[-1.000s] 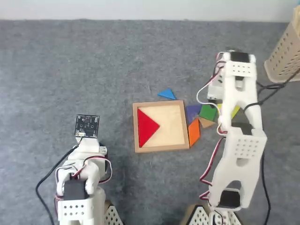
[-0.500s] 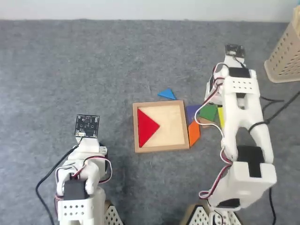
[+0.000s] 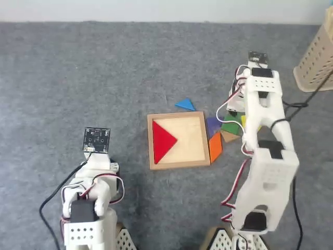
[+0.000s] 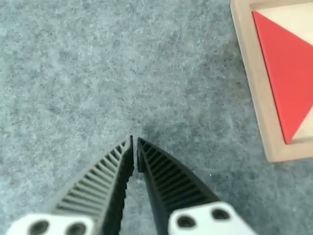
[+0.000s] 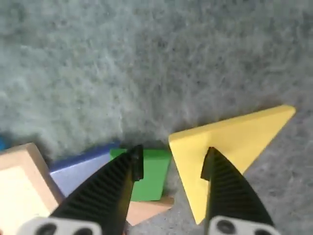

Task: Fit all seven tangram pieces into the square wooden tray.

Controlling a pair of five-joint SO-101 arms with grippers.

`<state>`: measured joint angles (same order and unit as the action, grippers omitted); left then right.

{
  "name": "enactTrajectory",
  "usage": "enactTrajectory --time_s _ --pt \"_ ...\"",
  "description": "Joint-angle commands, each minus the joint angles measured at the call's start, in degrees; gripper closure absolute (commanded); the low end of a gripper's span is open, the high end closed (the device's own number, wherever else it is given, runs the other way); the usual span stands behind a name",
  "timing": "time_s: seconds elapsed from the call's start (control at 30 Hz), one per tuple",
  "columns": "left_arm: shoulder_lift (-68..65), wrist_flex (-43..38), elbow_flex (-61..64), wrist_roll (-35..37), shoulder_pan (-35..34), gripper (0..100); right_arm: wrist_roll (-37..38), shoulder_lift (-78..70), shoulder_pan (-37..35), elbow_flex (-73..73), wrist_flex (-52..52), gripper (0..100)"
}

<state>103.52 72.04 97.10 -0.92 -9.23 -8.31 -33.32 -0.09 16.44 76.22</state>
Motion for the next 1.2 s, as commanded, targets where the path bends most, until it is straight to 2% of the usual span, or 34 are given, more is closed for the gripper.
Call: enactTrajectory --time_s 0.0,0.27,0.53,0.63,0.9,1.17 --pt "1.1 0.4 -0.6 -0.1 0.3 98 -0.9 -1.5 3.0 7.7 2.2 80.1" --pt "1.1 0.4 -0.6 -0.1 0.3 98 -0.8 -6.7 6.2 9.8 3.1 80.1" --pt "1.1 0.4 -0.6 -0.1 0.3 98 -0.3 -1.5 6.4 8.9 6.7 80.1" --pt "1.1 0.4 -0.6 -0.1 0.3 98 2.6 1.0 6.7 5.0 5.1 80.1" --pt "1.1 0.4 -0.6 -0.1 0.3 98 2.8 8.1 8.1 -6.2 -0.6 80.2" --pt "1.1 0.4 -0.6 -0.1 0.3 98 0.7 2.7 7.6 -6.3 -3.2 80.3"
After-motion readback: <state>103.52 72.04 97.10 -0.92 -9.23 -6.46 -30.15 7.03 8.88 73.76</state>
